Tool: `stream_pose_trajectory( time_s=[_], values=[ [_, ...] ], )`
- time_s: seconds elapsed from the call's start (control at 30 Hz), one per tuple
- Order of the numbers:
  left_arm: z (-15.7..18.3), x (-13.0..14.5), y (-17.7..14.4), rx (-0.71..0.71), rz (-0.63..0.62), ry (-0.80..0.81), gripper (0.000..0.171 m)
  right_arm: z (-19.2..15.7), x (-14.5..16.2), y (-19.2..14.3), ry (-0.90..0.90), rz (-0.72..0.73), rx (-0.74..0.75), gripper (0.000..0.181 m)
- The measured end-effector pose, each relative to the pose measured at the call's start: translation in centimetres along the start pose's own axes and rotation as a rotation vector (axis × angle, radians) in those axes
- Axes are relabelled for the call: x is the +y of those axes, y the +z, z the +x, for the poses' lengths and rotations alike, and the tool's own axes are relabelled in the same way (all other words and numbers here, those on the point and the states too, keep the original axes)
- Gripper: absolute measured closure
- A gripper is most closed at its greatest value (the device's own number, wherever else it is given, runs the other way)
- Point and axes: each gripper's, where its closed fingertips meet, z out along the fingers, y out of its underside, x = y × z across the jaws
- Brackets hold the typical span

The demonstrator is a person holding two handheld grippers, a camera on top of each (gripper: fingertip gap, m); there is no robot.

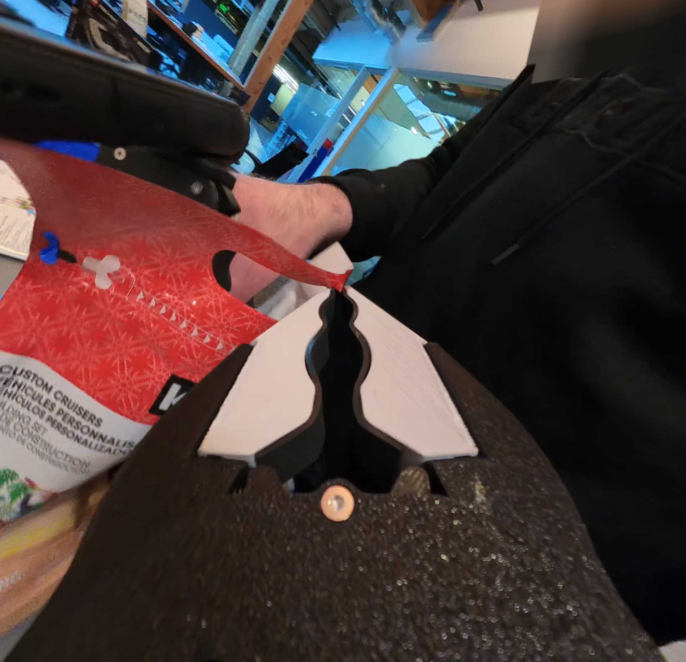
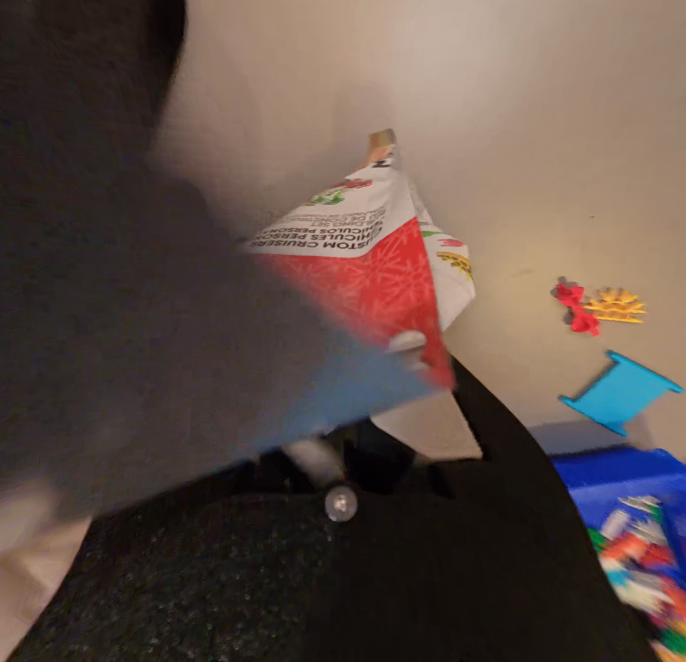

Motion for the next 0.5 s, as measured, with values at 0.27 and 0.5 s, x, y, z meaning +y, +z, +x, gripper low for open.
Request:
stream_pose_trajectory(
  time_s=[0.27,0.5],
  values=[
    [-0.9,-0.8,-2.2,-0.086,0.008,-0.012,0.171,-2.0,-1.5,-1.5,0.275,0.087,-0.387,0.147],
    [-1.1,-1.5,-3.2,-0.123,0.012,0.010,0.171,-4.5,-2.2,-6.1,0.253,0.177,-0.627,0.131]
  ],
)
